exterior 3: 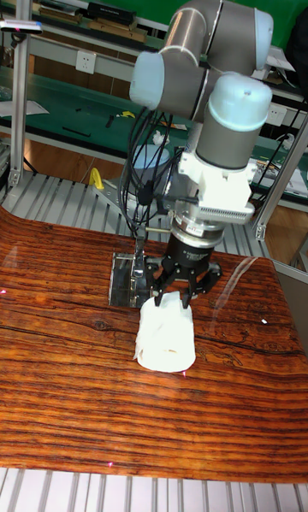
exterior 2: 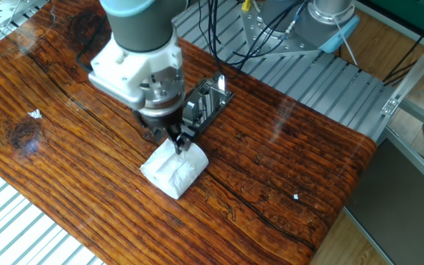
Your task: Take the roll of paper down from the shelf
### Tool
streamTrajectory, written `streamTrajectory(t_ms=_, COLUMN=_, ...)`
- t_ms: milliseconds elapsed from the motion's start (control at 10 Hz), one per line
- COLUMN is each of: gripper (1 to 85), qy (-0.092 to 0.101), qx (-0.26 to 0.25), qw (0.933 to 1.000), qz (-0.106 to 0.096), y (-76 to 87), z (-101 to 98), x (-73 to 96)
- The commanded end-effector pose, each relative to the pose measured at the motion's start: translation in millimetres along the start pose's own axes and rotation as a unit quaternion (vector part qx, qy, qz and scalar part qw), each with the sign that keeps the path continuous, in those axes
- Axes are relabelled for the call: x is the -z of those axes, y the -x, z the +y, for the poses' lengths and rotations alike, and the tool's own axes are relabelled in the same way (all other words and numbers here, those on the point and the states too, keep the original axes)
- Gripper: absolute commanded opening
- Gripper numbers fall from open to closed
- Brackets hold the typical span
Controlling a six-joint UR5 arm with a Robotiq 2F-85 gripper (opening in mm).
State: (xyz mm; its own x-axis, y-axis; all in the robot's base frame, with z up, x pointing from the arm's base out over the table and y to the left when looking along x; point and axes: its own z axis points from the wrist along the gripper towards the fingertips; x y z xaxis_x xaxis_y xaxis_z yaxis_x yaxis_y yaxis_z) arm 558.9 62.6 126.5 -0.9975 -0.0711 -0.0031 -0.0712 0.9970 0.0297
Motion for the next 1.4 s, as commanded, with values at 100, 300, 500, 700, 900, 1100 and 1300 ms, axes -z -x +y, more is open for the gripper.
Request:
streamTrajectory(t_ms=100, gripper=33.3, qy=-0.003, qx=-0.041, qw=0.9992, qz=0.001, y=-10.4, z=-2.6, x=19.2)
streamTrajectory(t_ms=300, gripper=1.0, qy=-0.005, qx=-0.093, qw=0.9956, qz=0.003, y=-12.9, z=-7.2, x=17.7)
streamTrajectory(t_ms=500, gripper=1.0, qy=-0.028, qx=-0.082, qw=0.9962, qz=0.004, y=-21.3, z=-36.7, x=13.7)
streamTrajectory(t_ms=700, gripper=1.0, qy=-0.033, qx=-0.090, qw=0.9954, qz=0.006, y=-27.7, z=-49.1, x=10.2)
streamTrajectory(t_ms=900, gripper=1.0, qy=-0.051, qx=-0.098, qw=0.9939, qz=0.009, y=-32.4, z=-67.5, x=1.8)
streamTrajectory(t_ms=1100, gripper=1.0, qy=-0.029, qx=-0.104, qw=0.9941, qz=0.007, y=-36.9, z=-70.7, x=-14.5)
streamTrajectory(t_ms=1300, gripper=1.0, qy=-0.009, qx=-0.121, qw=0.9926, qz=0.009, y=-42.0, z=-70.4, x=-32.5)
